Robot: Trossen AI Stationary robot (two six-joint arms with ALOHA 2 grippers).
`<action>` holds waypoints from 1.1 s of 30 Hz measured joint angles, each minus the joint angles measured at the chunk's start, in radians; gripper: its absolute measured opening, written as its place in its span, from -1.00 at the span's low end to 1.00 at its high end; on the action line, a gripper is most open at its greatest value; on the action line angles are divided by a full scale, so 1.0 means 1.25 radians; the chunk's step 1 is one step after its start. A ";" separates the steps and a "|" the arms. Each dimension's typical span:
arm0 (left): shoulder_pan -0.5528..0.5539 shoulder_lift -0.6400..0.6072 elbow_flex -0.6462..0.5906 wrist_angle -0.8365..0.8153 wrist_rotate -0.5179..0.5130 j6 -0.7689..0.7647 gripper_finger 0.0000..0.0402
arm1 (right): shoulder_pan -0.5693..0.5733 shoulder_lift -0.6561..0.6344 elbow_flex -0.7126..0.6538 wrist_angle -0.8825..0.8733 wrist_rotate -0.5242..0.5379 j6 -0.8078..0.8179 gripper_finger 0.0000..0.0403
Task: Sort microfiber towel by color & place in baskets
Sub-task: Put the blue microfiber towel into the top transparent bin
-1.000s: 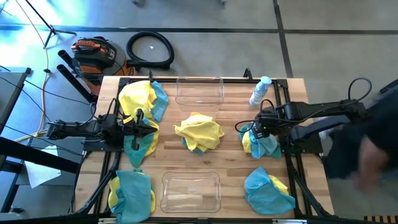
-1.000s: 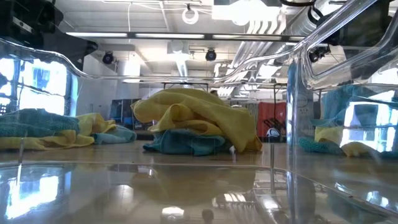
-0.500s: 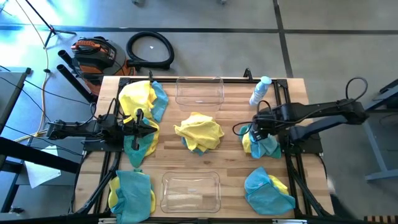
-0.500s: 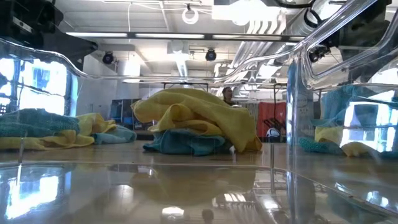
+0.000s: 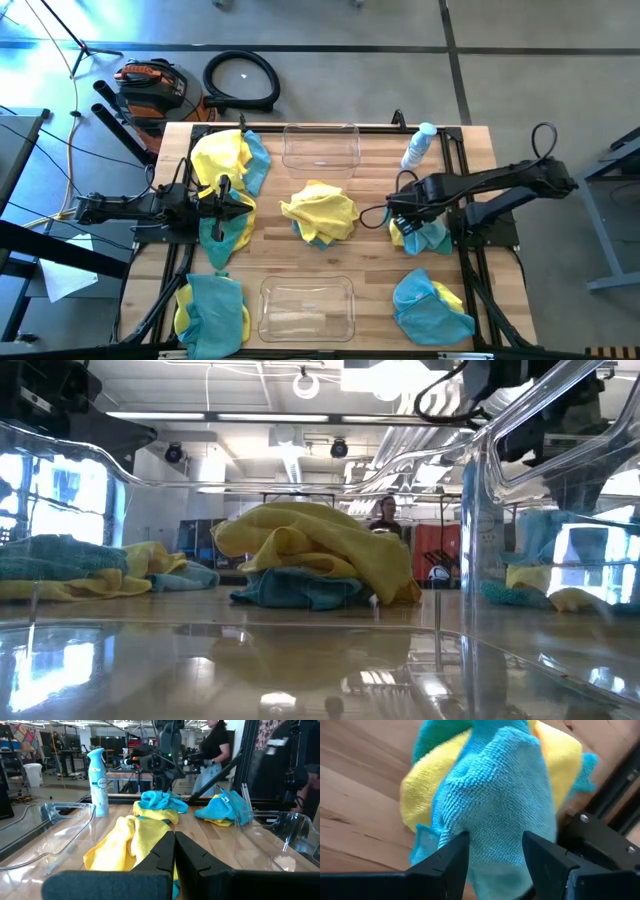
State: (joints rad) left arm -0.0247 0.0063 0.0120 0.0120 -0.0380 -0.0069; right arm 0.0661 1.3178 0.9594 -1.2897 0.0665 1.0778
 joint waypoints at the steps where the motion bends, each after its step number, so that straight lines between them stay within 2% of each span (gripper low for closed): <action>1: 0.000 0.000 0.000 0.000 0.000 0.000 -1.00 | -0.001 -0.001 -0.012 0.028 -0.005 -0.004 -0.10; 4: 0.000 0.000 0.000 0.000 0.000 0.000 -1.00 | -0.009 -0.013 -0.074 0.107 -0.035 0.003 -0.10; 12: 0.000 0.000 0.000 0.000 0.000 0.000 -1.00 | -0.011 -0.014 -0.177 0.144 -0.043 0.038 -0.14; 15: 0.000 0.000 0.000 0.000 0.000 0.000 -1.00 | -0.011 -0.014 -0.169 0.142 -0.048 0.033 -0.33; 18: 0.000 0.000 0.000 0.000 0.000 0.000 -1.00 | -0.011 -0.014 -0.140 0.120 -0.047 -0.004 -0.67; 20: 0.000 0.000 0.000 0.000 0.000 0.000 -1.00 | -0.011 -0.014 -0.101 0.087 -0.037 -0.031 -0.90; 21: 0.000 0.000 0.000 0.000 0.000 0.000 -1.00 | -0.011 -0.014 -0.076 0.059 -0.022 -0.038 -0.94; 24: 0.000 0.000 0.000 0.000 0.000 0.000 -1.00 | -0.011 -0.014 0.026 -0.042 0.035 -0.039 -0.91; 27: 0.000 0.000 0.000 0.000 0.000 0.000 -1.00 | -0.011 -0.014 0.155 -0.138 0.097 -0.040 -0.97; 33: 0.000 0.000 0.000 0.000 0.000 0.000 -1.00 | -0.011 -0.014 0.410 -0.173 0.256 -0.078 -0.99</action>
State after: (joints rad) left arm -0.0249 0.0063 0.0124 0.0124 -0.0380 -0.0069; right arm 0.0526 1.3005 1.4725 -1.5062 0.3860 0.9803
